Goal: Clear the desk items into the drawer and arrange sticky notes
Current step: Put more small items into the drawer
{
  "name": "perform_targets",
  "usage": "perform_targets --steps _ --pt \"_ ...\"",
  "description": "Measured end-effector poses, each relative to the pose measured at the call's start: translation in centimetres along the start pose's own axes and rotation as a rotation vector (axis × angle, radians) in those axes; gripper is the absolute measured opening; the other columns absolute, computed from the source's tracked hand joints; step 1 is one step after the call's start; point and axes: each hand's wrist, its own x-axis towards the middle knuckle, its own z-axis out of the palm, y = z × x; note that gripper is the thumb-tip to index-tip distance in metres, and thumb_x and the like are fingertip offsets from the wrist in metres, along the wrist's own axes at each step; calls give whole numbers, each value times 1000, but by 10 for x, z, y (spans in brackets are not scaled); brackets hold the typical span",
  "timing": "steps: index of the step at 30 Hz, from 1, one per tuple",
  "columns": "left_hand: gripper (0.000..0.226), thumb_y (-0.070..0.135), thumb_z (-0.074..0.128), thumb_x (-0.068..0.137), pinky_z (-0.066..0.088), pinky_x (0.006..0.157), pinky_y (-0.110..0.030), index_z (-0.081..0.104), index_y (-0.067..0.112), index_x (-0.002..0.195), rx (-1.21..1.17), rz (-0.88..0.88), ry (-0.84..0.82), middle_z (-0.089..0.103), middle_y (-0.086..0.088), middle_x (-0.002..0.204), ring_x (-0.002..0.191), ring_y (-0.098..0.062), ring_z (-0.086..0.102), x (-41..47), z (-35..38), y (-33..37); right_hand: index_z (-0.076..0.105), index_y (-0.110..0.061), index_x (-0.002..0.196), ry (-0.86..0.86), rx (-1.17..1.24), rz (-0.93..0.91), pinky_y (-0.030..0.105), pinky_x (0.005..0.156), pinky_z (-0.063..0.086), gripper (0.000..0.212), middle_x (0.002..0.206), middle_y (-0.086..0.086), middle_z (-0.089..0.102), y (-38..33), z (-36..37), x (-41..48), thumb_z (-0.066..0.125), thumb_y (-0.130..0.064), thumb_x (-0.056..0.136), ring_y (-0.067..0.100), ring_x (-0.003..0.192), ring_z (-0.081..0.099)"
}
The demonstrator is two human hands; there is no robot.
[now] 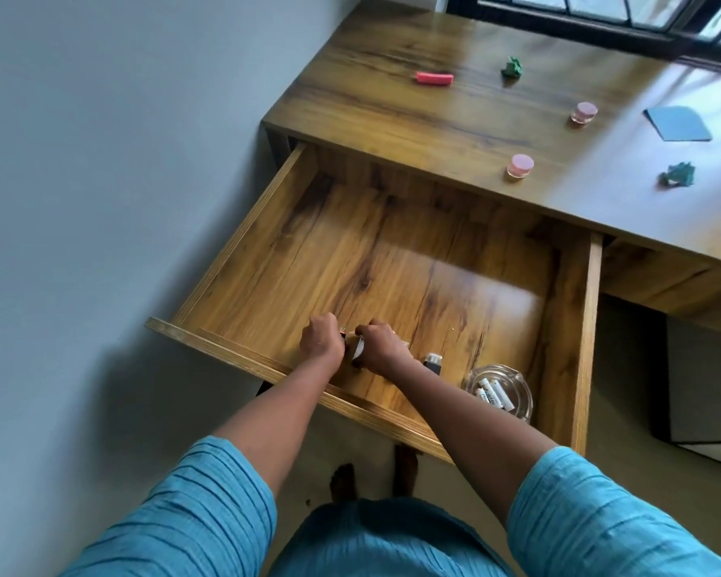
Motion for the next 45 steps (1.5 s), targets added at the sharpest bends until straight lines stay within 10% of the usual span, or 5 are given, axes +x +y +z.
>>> perform_targets --steps 3,9,20,45 --pt "17 12 51 95 39 50 -20 64 7 105 84 8 64 60 -5 86 74 -17 57 0 4 -2 50 -13 131 6 -16 5 32 87 50 50 126 10 49 0 1 -3 67 -17 84 24 109 55" --pt "17 8 56 91 52 69 -26 58 8 109 242 138 39 63 -11 102 89 -20 64 -5 -3 7 46 -13 135 106 -31 45 37 91 52 54 134 12 43 1 -7 -10 66 -18 85 28 115 52" --pt "13 21 58 92 33 45 -17 62 9 97 220 366 155 60 -3 82 65 -9 52 -24 -12 74 54 -6 123 414 26 93 36 95 50 39 144 16 34 46 -64 -42 65 -15 86 32 125 48" --pt "29 28 47 94 54 78 -30 67 17 111 38 717 217 70 -7 108 100 -23 66 -173 177 416 58 -2 119 759 40 367 33 98 44 30 135 16 42 382 -253 -173 52 -10 92 32 121 46"
